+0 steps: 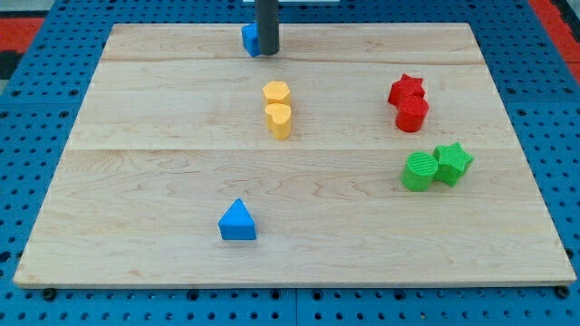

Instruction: Move the blue cube to the left of the group of yellow blocks

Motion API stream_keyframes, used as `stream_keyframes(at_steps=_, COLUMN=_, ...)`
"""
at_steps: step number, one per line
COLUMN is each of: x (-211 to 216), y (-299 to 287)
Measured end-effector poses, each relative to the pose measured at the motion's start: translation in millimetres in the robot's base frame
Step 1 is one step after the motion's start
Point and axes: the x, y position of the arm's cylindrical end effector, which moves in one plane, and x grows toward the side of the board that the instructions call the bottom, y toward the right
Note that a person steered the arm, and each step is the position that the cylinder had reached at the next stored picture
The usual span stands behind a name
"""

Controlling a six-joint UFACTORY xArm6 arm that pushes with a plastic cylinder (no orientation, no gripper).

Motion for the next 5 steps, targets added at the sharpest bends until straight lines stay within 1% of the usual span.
stream_keyframes(at_steps=1, x=-6, y=5)
stream_keyframes(at_steps=2, x=-23, y=35)
stream_keyframes(at_steps=3, x=-48, y=0)
stream_keyframes(at_steps=4, x=-40, y=-71)
stream_keyframes(at_steps=5, x=-7, y=-107)
